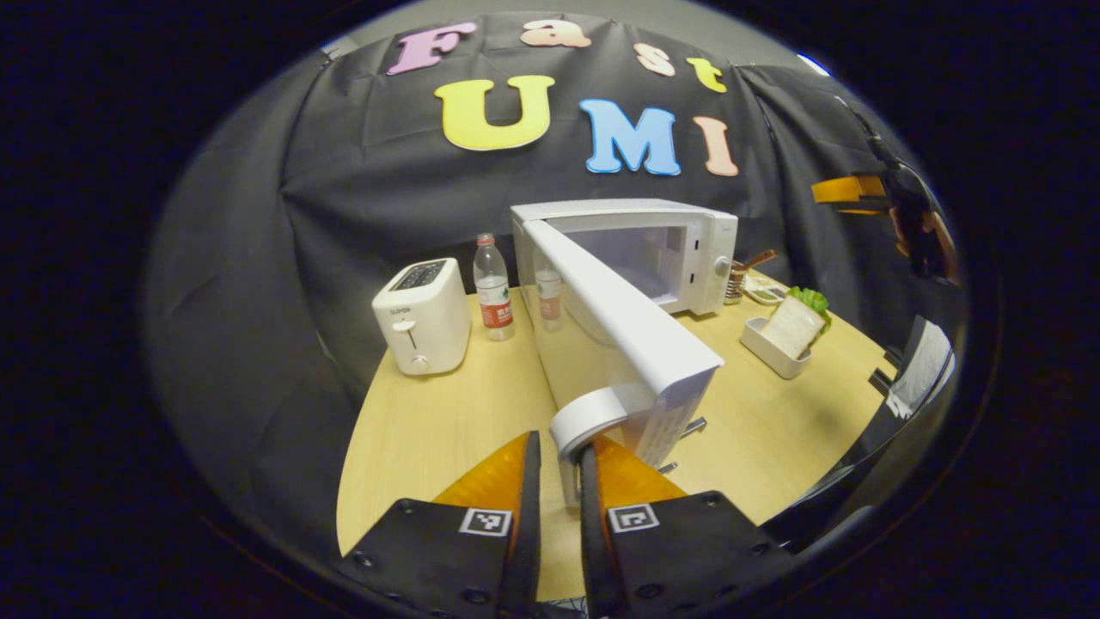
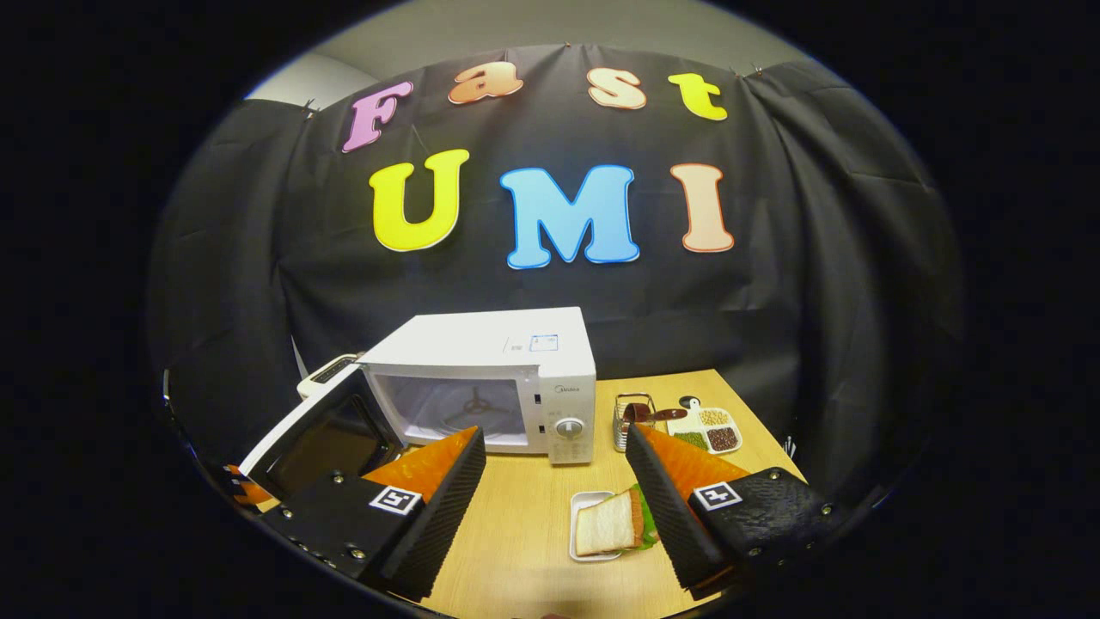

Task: Open the microwave oven with the left hand, put the food in, and close the microwave oven.

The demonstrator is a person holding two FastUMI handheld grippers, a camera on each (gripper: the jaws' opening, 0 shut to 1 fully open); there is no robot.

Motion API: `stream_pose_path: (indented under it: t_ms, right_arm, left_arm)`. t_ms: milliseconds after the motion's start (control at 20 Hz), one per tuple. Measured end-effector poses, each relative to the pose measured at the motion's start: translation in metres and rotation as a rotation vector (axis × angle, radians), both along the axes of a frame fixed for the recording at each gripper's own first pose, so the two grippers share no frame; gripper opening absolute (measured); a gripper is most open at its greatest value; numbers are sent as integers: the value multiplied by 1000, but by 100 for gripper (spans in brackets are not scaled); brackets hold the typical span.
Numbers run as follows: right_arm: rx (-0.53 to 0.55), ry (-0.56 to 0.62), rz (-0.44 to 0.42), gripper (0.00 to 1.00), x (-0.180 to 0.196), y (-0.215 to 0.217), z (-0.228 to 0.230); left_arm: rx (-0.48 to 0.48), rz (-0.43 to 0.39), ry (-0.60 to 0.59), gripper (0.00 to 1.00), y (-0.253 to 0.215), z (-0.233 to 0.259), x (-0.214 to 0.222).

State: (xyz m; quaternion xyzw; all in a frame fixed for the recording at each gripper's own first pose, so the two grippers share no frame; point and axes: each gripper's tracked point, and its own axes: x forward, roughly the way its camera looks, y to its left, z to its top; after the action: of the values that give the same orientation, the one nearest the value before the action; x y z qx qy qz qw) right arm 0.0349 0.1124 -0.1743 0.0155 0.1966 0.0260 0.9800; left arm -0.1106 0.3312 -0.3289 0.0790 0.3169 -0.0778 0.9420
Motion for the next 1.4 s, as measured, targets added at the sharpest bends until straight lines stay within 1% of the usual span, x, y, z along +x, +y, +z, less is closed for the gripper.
stream_pose_path:
  t_ms: [50,200,250,350,450,550,600,650,750,800,850,950,1050,1100,1150,1200,1250,1300,1350,1400]
  right_arm:
    - [3,16,-7,99,2,-6,-6]
    - [28,85,-29,99,4,-28,-34]
    - [36,114,-35,99,4,-37,-46]
    - [53,178,-45,99,4,-54,-69]
    - [73,243,-45,99,4,-68,-94]
    - [79,315,-29,99,4,-79,-120]
    - [81,355,-18,99,3,-82,-134]
    - [86,397,-9,99,0,-85,-148]
    - [111,470,-3,99,-4,-88,-171]
    - [125,500,-2,99,-4,-90,-180]
    - [137,529,-2,99,-6,-92,-190]
    - [157,579,4,99,-7,-93,-205]
    - [195,622,12,99,-8,-90,-216]
    - [220,643,23,99,-9,-87,-220]
    - [243,670,27,96,-10,-85,-225]
    - [287,685,31,87,-8,-81,-228]
    - [337,702,37,81,-7,-77,-222]
    - [389,698,55,63,-5,-71,-221]
    - [433,702,61,52,-4,-66,-220]
    - [443,703,66,33,-4,-68,-220]
  left_arm:
    - [0,24,-15,52,4,4,-4]
    - [19,120,-55,75,16,25,-17]
    - [21,164,-90,74,17,40,-18]
    - [-11,236,-191,76,4,86,-17]
    - [-72,258,-317,89,-28,143,-4]
    - [-118,271,-439,97,-64,196,22]
    - [-138,258,-490,96,-86,221,37]
    - [-143,242,-539,98,-105,243,52]
    - [-162,189,-584,93,-148,271,80]
    - [-179,164,-605,97,-169,283,90]
    - [-194,153,-616,97,-188,291,105]
    - [-215,132,-610,97,-219,293,125]
    - [-204,106,-605,97,-244,293,137]
    - [-187,97,-598,95,-253,291,141]
    - [-169,90,-586,97,-260,287,144]
    - [-155,88,-575,97,-267,285,147]
    - [-142,89,-568,95,-271,282,149]
    - [-124,100,-564,95,-272,280,150]
    - [-98,124,-574,94,-269,281,149]
    - [-92,139,-582,94,-269,284,149]
